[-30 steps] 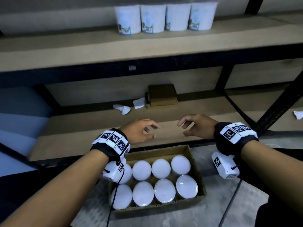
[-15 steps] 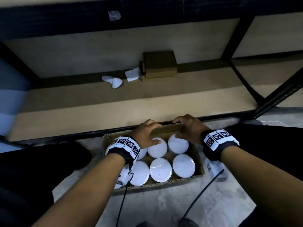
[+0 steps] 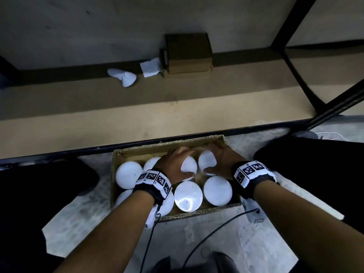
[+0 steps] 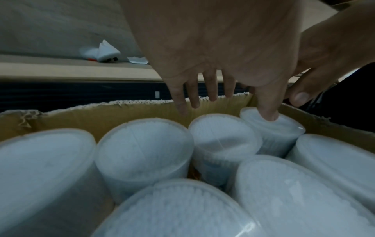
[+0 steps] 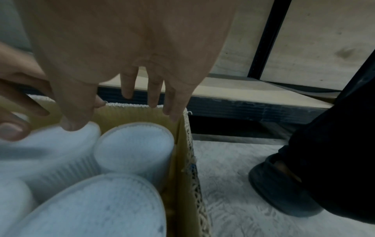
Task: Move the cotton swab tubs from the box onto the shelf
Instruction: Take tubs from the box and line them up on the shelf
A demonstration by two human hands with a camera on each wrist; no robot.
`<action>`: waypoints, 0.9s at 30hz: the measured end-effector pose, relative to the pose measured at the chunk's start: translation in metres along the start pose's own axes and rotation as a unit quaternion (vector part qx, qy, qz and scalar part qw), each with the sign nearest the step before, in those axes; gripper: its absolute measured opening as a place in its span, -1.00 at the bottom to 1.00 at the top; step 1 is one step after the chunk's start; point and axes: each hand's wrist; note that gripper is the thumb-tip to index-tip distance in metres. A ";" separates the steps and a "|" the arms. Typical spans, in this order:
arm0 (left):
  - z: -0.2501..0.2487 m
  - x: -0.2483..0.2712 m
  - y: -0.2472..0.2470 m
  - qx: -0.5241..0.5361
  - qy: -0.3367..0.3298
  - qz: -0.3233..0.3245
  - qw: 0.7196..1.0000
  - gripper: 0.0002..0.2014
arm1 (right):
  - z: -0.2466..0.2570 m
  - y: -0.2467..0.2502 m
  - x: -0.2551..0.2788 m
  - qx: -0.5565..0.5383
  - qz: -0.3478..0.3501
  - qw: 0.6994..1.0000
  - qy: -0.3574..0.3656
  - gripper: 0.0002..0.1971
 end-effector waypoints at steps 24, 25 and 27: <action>0.001 0.001 -0.020 -0.052 0.031 0.023 0.998 -0.14 | -0.005 -0.026 -0.006 0.031 0.027 0.997 -0.062 -0.09; 0.001 0.001 -0.019 -0.053 0.033 0.023 0.998 -0.13 | -0.004 -0.026 -0.006 0.034 0.027 0.997 -0.062 -0.09; 0.000 0.001 -0.019 -0.051 0.030 0.022 0.998 -0.16 | -0.004 -0.026 -0.006 0.037 0.020 0.998 -0.056 -0.10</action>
Point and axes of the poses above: each hand's wrist, its own x-axis away from the middle knuckle, its own y-axis out of the back of the hand, z = x × y, and after that the axes turned 7 degrees about -y, right-handed
